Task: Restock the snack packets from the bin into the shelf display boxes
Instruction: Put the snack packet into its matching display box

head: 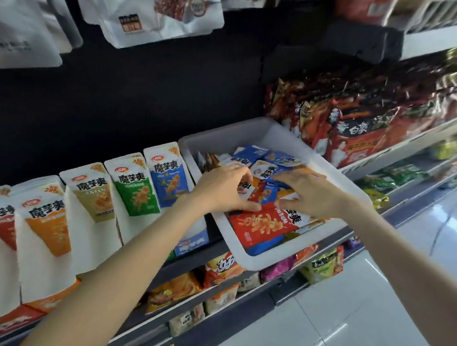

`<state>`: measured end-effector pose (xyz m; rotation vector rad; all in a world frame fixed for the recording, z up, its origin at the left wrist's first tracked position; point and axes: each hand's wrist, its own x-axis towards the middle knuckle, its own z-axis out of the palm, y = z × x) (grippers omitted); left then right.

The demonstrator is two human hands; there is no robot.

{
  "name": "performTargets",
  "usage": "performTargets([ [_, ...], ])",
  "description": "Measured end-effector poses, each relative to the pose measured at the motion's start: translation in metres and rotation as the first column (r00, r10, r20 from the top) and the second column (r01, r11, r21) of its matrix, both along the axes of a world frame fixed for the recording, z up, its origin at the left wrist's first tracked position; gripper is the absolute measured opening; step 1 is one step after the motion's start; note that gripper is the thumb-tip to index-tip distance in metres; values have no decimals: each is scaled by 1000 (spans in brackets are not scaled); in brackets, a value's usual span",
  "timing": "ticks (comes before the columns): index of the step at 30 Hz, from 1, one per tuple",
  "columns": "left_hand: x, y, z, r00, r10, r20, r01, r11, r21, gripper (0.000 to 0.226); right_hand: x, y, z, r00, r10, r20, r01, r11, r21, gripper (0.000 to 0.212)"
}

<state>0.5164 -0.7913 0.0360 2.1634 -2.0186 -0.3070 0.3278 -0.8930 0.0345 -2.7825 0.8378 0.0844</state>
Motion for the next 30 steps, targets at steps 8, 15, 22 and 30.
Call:
performTargets([
  [8, -28, -2, -11, 976, -202, 87, 193, 977, 94, 73, -27, -1, 1, 996, 56, 65, -59, 997, 52, 60],
  [15, -35, 1, 10, 907, -145, -396, 151, 988, -17, 29, -43, 3, 18, 898, -135, 419, 82, 986, 143, 32],
  [22, -24, 38, 20, 562, 73, -824, -314, 940, -131, 18, -7, 25, 42, 600, -500, 625, -48, 757, 652, 24],
  [30, 13, 102, 12, 773, 231, -591, -496, 801, -335, 18, 73, 52, 59, 788, -72, 612, -139, 947, 291, 20],
])
